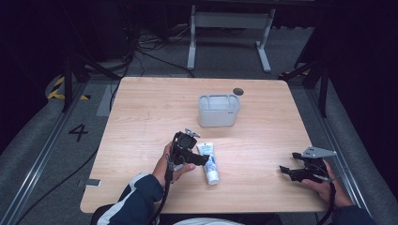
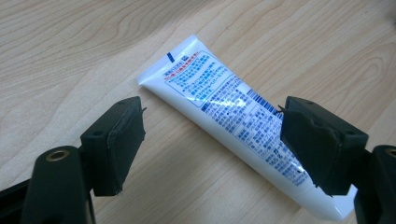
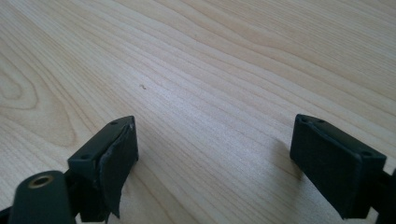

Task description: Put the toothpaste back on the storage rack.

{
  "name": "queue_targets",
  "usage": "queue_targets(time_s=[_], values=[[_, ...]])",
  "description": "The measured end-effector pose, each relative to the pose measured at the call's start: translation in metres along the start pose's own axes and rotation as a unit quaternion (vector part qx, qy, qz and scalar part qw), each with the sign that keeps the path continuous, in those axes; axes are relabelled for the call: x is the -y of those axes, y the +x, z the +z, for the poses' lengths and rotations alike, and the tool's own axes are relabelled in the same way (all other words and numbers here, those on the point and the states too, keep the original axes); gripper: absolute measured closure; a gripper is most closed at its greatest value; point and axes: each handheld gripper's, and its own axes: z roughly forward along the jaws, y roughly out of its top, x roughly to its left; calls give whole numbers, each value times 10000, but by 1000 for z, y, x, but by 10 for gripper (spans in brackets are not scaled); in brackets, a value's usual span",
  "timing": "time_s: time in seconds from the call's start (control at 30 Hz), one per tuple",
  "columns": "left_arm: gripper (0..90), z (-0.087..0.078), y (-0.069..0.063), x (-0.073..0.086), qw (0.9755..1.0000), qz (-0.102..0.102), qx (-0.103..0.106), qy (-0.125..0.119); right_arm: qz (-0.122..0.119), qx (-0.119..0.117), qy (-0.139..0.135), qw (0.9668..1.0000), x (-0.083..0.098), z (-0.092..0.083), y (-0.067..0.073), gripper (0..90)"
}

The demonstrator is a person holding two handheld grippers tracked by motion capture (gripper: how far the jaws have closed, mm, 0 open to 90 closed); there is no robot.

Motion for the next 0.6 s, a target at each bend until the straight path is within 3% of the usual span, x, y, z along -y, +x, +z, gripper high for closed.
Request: queue_targets(time_s=[0.1,0.2,0.33,0.43,0.57,0.6], values=[[223,7,-3,-4,9999,-115,22,97,2,0,0,10000,0,0,0,156],[216,10,-6,-7,9998,-106,-15,189,-2,-5,1,10000,0,0,0,156],[209,20,-9,-11,9989,-355,-81,281,-20,-14,-14,10000,0,0,0,157],[206,29,-14,-13,9981,-434,-91,421,-23,-18,-14,10000,0,0,0,158],[208,38,-17,-14,9968,-570,-240,512,-22,-19,-14,10000,0,0,0,157],[197,43,-17,-15,9958,-653,-364,522,-22,-19,-13,10000,0,0,0,158]])
